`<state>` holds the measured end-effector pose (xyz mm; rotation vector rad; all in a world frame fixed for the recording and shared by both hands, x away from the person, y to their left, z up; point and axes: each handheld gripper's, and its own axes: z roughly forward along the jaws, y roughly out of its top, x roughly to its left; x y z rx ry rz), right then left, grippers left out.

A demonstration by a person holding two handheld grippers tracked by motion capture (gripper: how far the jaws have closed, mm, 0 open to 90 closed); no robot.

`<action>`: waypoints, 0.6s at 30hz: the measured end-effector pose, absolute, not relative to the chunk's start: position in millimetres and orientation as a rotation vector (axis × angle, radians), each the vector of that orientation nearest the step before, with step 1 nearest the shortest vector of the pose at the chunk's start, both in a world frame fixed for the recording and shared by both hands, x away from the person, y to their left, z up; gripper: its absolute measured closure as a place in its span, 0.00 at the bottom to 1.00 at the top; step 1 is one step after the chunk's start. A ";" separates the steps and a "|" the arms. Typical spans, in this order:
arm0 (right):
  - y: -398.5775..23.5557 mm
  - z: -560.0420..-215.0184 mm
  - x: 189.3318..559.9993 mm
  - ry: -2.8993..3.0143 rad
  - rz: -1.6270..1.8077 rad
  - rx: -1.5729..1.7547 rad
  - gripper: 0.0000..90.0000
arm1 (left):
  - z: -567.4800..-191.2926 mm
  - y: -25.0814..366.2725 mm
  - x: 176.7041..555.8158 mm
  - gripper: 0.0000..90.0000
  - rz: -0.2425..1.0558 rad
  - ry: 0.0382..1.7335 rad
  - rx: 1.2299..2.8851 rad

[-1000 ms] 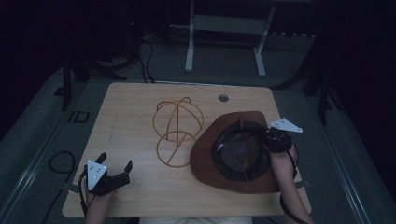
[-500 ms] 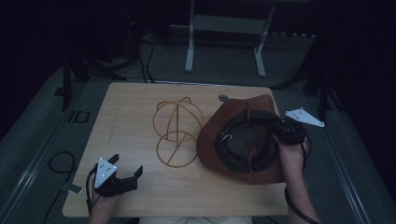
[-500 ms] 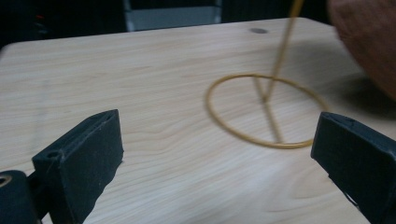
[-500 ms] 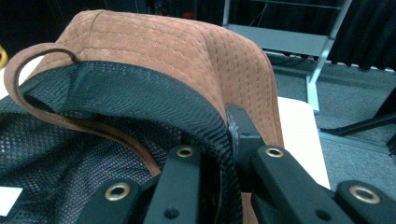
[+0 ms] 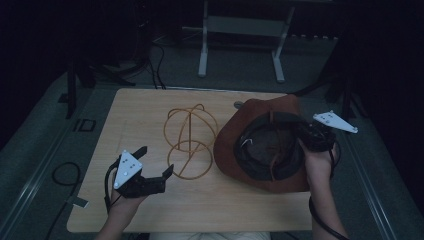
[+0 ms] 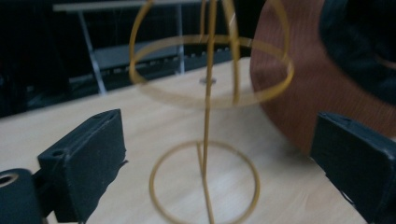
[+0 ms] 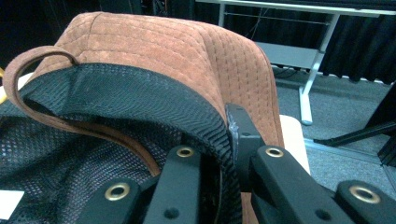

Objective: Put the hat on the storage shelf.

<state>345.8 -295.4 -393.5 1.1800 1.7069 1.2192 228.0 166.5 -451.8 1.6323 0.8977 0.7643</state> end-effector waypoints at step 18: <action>-297.0 -388.1 343.2 1.705 1.225 1.172 0.94 | -375.7 87.9 264.9 0.06 0.794 0.700 1.699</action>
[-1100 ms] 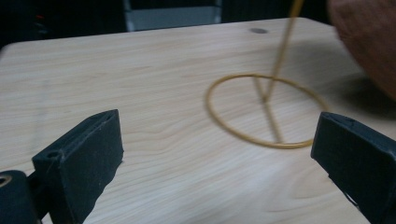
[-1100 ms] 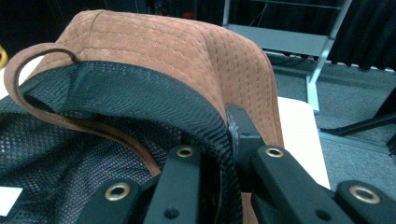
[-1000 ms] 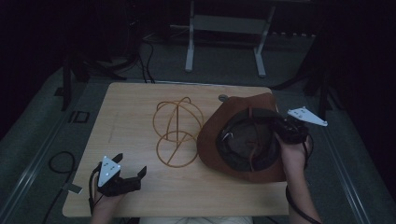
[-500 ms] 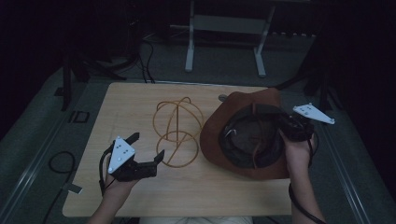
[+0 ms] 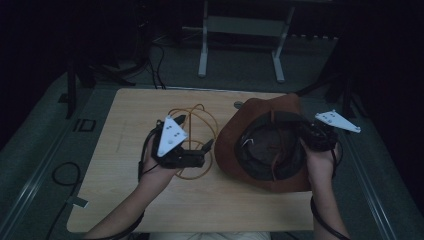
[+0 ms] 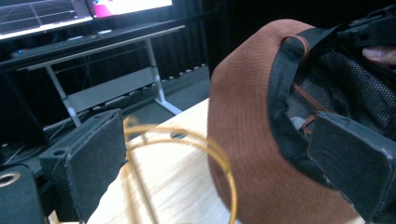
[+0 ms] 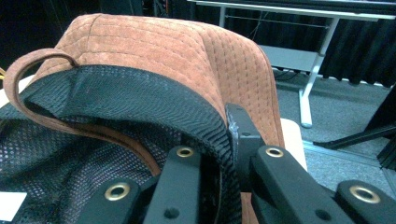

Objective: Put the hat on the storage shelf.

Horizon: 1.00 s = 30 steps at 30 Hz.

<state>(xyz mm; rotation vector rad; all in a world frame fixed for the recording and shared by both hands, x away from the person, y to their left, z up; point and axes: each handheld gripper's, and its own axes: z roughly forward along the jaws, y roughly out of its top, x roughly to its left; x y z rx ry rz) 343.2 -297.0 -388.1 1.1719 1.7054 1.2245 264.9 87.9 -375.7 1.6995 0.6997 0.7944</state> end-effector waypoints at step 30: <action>-305.7 -388.5 333.3 1.690 1.258 1.174 0.93 | -401.0 -77.5 357.4 0.21 0.742 0.772 2.016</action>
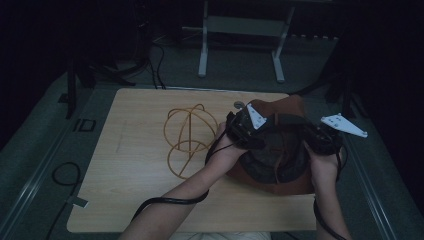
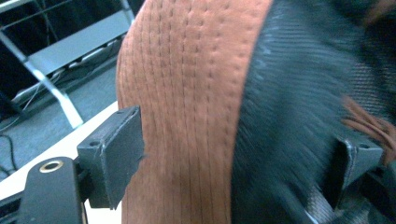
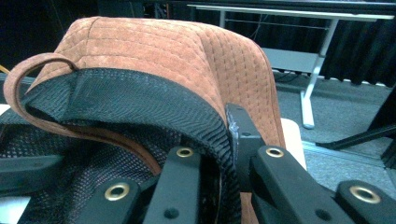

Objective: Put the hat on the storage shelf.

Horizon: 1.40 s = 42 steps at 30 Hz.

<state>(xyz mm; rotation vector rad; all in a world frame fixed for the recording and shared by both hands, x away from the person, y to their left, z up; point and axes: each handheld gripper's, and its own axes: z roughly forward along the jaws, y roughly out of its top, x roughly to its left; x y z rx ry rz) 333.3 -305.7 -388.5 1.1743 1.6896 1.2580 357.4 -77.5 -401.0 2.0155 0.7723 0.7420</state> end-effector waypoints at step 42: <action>-315.3 -381.6 274.3 1.756 1.425 0.937 0.50 | -362.6 -65.7 360.5 0.97 0.883 0.713 1.803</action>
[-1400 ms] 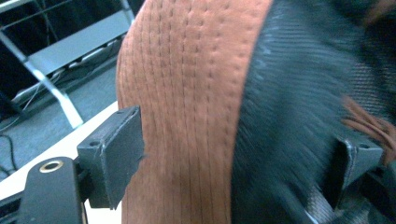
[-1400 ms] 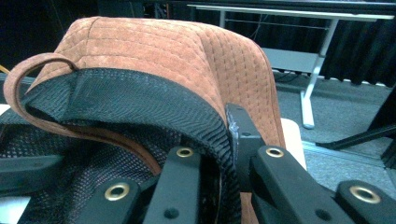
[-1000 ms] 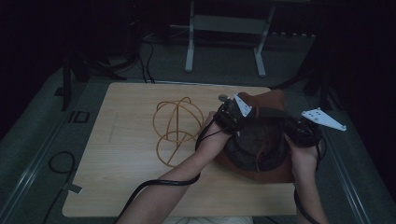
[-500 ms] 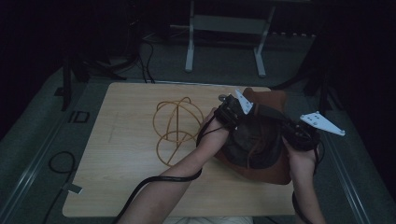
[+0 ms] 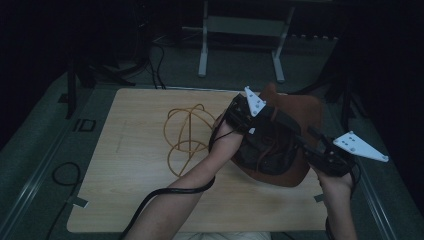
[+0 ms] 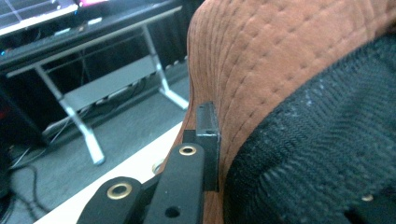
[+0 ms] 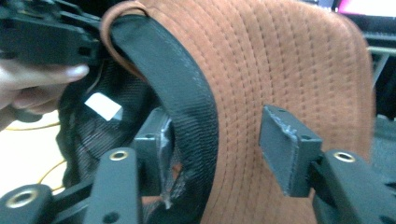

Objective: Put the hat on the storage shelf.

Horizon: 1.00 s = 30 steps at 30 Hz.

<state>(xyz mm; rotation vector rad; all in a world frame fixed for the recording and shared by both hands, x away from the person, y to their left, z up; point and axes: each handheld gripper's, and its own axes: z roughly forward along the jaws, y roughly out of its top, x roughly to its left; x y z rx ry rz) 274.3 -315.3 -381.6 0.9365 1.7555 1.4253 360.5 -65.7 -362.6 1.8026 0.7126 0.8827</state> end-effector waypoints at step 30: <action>-377.9 -396.1 279.3 1.782 1.427 0.951 0.53 | -381.1 -31.8 326.7 0.97 0.533 0.326 1.537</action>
